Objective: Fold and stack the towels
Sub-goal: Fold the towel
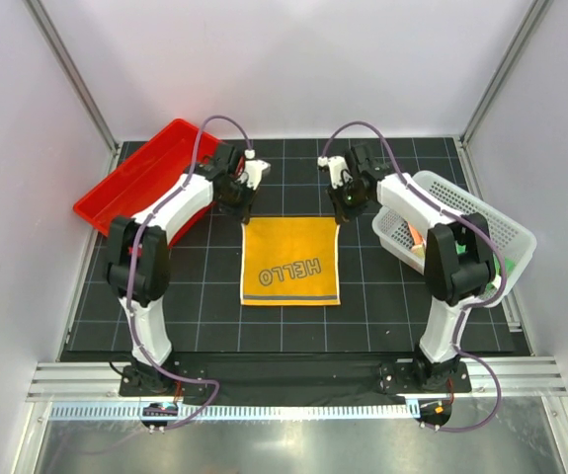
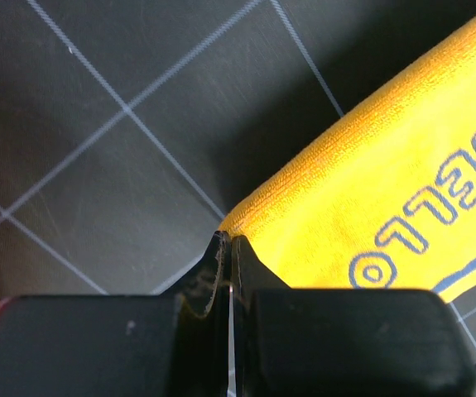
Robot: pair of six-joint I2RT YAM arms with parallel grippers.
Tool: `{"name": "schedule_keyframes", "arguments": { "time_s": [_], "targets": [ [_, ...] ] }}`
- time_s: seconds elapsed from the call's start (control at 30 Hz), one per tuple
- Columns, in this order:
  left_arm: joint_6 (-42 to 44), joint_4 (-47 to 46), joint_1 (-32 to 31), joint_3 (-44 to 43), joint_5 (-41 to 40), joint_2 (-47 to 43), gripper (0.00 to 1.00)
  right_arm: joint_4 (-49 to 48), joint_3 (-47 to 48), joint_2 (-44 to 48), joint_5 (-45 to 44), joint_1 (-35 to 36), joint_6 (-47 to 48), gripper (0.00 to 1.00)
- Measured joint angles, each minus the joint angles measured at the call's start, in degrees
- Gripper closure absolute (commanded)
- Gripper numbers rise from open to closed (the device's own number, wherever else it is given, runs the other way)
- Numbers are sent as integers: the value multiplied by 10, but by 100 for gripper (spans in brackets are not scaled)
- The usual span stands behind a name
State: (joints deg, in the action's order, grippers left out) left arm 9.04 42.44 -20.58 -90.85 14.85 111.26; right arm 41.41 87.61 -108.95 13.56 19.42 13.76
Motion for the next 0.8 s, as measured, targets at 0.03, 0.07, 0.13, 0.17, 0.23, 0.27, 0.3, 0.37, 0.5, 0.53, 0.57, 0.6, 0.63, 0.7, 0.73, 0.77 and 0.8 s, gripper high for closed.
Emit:
{"name": "schedule_keyframes", "arguments": {
  "time_s": [0.03, 0.07, 0.13, 0.17, 0.23, 0.27, 0.3, 0.37, 0.5, 0.53, 0.57, 0.6, 0.63, 0.7, 0.73, 0.77, 0.8],
  "targets": [
    [0, -2, -2, 8, -3, -9, 100, -9, -14, 12, -10, 4, -5, 99],
    [0, -5, -3, 19, -6, -19, 100, -17, -30, 26, -22, 10, -12, 99],
    [0, -14, -6, 41, -15, -38, 100, -33, -56, 46, -38, 22, -24, 99],
    [-1, -16, -7, 53, -18, -49, 100, -38, -70, 58, -47, 28, -31, 99],
    [-4, -24, -10, 74, -25, -66, 100, -50, -96, 80, -61, 38, -43, 99],
    [-6, -32, -12, 85, -28, -73, 100, -53, -105, 89, -66, 42, -48, 99],
    [-10, -37, -15, 99, -31, -84, 100, -59, -119, 102, -75, 47, -55, 99],
    [-13, -45, -25, 126, -39, -104, 100, -67, -142, 124, -93, 57, -69, 99],
    [-17, -55, -46, 163, -54, -135, 100, -70, -175, 160, -119, 71, -92, 99],
    [-20, -58, -51, 169, -58, -141, 100, -71, -181, 166, -125, 74, -96, 99],
    [-24, -60, -55, 176, -64, -148, 100, -71, -186, 173, -132, 78, -101, 99],
    [-25, -60, -58, 179, -66, -151, 100, -71, -191, 179, -139, 83, -106, 99],
    [-27, -64, -61, 185, -73, -155, 100, -71, -195, 184, -146, 90, -112, 99],
    [-29, -66, -66, 197, -85, -163, 100, -71, -202, 190, -158, 101, -122, 99],
    [-31, -70, -69, 206, -92, -169, 100, -72, -207, 192, -165, 107, -130, 99],
    [-32, -71, -72, 215, -96, -175, 100, -71, -211, 193, -169, 111, -137, 99],
    [-37, -72, -76, 226, -100, -183, 100, -72, -217, 195, -174, 115, -144, 99]
  ]
}}
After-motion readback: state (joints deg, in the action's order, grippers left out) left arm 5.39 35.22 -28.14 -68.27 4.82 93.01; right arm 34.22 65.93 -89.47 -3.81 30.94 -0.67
